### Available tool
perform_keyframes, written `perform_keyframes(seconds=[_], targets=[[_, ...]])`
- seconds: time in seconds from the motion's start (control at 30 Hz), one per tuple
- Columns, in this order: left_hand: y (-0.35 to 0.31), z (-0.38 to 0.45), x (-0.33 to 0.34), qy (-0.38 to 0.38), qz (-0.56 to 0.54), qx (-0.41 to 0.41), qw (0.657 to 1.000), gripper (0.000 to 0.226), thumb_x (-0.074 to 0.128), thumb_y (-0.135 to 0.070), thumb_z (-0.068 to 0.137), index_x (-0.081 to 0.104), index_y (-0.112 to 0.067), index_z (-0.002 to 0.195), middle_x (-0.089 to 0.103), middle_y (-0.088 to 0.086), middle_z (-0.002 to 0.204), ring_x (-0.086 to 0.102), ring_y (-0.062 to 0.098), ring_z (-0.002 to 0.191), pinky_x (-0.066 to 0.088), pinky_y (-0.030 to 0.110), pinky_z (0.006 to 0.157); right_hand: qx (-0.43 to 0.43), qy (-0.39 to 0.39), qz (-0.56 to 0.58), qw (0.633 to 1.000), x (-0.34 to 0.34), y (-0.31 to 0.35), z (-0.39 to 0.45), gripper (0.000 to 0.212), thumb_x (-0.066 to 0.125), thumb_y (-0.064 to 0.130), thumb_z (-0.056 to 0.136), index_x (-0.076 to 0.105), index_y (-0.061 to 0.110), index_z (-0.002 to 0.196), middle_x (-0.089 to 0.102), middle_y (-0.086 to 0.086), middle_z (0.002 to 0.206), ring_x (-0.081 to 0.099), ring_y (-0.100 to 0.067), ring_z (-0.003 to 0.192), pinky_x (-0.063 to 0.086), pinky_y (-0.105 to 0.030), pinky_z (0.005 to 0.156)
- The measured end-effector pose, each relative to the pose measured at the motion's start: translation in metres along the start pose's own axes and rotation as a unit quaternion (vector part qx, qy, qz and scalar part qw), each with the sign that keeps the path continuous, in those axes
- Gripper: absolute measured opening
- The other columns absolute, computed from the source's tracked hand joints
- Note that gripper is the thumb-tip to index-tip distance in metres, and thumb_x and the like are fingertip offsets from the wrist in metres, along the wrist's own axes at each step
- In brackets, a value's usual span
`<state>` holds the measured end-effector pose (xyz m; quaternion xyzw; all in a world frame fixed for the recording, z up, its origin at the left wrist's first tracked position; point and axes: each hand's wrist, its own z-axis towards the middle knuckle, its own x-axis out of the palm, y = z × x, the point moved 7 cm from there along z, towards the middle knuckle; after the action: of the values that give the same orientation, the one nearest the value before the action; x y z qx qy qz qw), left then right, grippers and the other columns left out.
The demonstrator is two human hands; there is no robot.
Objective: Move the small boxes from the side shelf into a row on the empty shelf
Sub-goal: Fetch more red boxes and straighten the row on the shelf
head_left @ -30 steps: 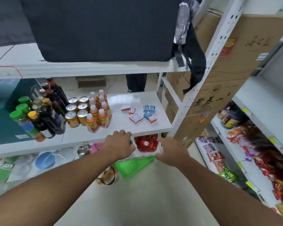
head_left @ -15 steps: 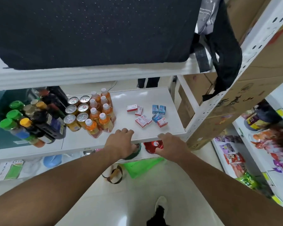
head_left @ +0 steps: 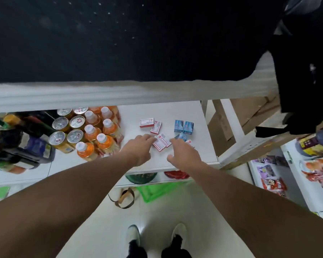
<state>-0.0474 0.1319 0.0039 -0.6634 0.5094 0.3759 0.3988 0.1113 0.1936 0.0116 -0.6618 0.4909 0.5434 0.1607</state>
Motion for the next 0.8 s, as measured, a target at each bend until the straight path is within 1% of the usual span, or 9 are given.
perform_keyframes(seconds=[0.07, 0.17, 0.27, 0.37, 0.43, 0.5, 0.63, 0.7, 0.8], targets=[[0.002, 0.024, 0.004, -0.013, -0.009, 0.032, 0.999, 0.073, 0.066, -0.021, 0.099, 0.036, -0.025, 0.166, 0.037, 0.000, 0.170, 0.044, 0.030, 0.148, 0.046, 0.048, 0.116, -0.003, -0.017, -0.002, 1.000, 0.005, 0.003, 0.019, 0.061, 0.064, 0.034, 0.092, 0.047, 0.025, 0.150, 0.053, -0.001, 0.144, 0.057, -0.029, 0.128, 0.054, -0.048, 0.097], [0.007, 0.048, 0.009, -0.040, -0.004, 0.070, 0.997, 0.068, 0.066, -0.017, 0.099, 0.043, -0.026, 0.163, 0.045, -0.002, 0.166, 0.043, 0.028, 0.149, 0.045, 0.048, 0.118, -0.014, -0.044, -0.028, 0.999, 0.015, 0.008, 0.041, 0.059, 0.068, 0.033, 0.094, 0.048, 0.025, 0.149, 0.051, -0.002, 0.142, 0.057, -0.029, 0.126, 0.055, -0.048, 0.092], [0.011, 0.055, 0.016, -0.078, 0.033, 0.088, 0.993, 0.058, 0.069, -0.021, 0.096, 0.056, -0.026, 0.152, 0.057, -0.002, 0.154, 0.050, 0.030, 0.143, 0.053, 0.049, 0.106, -0.015, -0.062, -0.066, 0.996, 0.021, 0.009, 0.055, 0.058, 0.071, 0.033, 0.096, 0.049, 0.023, 0.149, 0.052, -0.004, 0.142, 0.056, -0.030, 0.127, 0.055, -0.049, 0.093], [0.011, 0.051, 0.017, -0.098, 0.065, 0.092, 0.989, 0.044, 0.069, -0.031, 0.097, 0.065, -0.025, 0.141, 0.063, -0.002, 0.142, 0.054, 0.031, 0.137, 0.056, 0.049, 0.095, -0.029, -0.055, -0.102, 0.993, 0.029, 0.010, 0.061, 0.052, 0.067, 0.028, 0.099, 0.050, 0.022, 0.147, 0.058, -0.005, 0.136, 0.059, -0.030, 0.124, 0.054, -0.046, 0.090], [0.012, 0.049, 0.014, -0.102, 0.081, 0.085, 0.988, 0.039, 0.068, -0.037, 0.098, 0.066, -0.024, 0.135, 0.063, -0.001, 0.137, 0.053, 0.030, 0.134, 0.054, 0.048, 0.093, -0.032, -0.057, -0.098, 0.993, 0.029, 0.011, 0.064, 0.044, 0.065, 0.024, 0.099, 0.054, 0.022, 0.142, 0.060, -0.005, 0.129, 0.061, -0.030, 0.119, 0.054, -0.045, 0.086], [0.013, 0.048, 0.013, -0.101, 0.093, 0.083, 0.987, 0.040, 0.070, -0.041, 0.096, 0.064, -0.024, 0.132, 0.062, -0.002, 0.139, 0.051, 0.029, 0.135, 0.052, 0.046, 0.093, -0.029, -0.064, -0.085, 0.994, 0.029, 0.010, 0.065, 0.039, 0.065, 0.020, 0.098, 0.057, 0.022, 0.137, 0.060, -0.005, 0.124, 0.062, -0.031, 0.115, 0.053, -0.045, 0.085], [0.013, 0.042, 0.014, -0.098, 0.092, 0.084, 0.987, 0.045, 0.075, -0.047, 0.095, 0.059, -0.025, 0.131, 0.059, -0.002, 0.145, 0.049, 0.027, 0.137, 0.048, 0.042, 0.096, -0.007, -0.060, -0.073, 0.995, 0.031, 0.008, 0.061, 0.038, 0.066, 0.018, 0.094, 0.057, 0.017, 0.131, 0.058, -0.007, 0.125, 0.055, -0.032, 0.117, 0.051, -0.045, 0.088], [0.013, 0.038, 0.015, -0.098, 0.070, 0.083, 0.989, 0.042, 0.074, -0.045, 0.097, 0.057, -0.025, 0.129, 0.061, -0.001, 0.141, 0.055, 0.027, 0.128, 0.048, 0.041, 0.093, 0.001, -0.065, -0.079, 0.995, 0.032, 0.007, 0.057, 0.038, 0.065, 0.020, 0.095, 0.056, 0.016, 0.131, 0.058, -0.007, 0.127, 0.051, -0.031, 0.121, 0.051, -0.044, 0.089], [0.014, 0.029, 0.017, -0.088, 0.042, 0.076, 0.992, 0.031, 0.069, -0.038, 0.101, 0.056, -0.023, 0.124, 0.068, 0.002, 0.127, 0.063, 0.029, 0.115, 0.050, 0.041, 0.089, 0.006, -0.076, -0.092, 0.993, 0.031, 0.007, 0.047, 0.034, 0.063, 0.022, 0.096, 0.060, 0.015, 0.129, 0.058, -0.007, 0.126, 0.050, -0.030, 0.122, 0.051, -0.043, 0.090]])
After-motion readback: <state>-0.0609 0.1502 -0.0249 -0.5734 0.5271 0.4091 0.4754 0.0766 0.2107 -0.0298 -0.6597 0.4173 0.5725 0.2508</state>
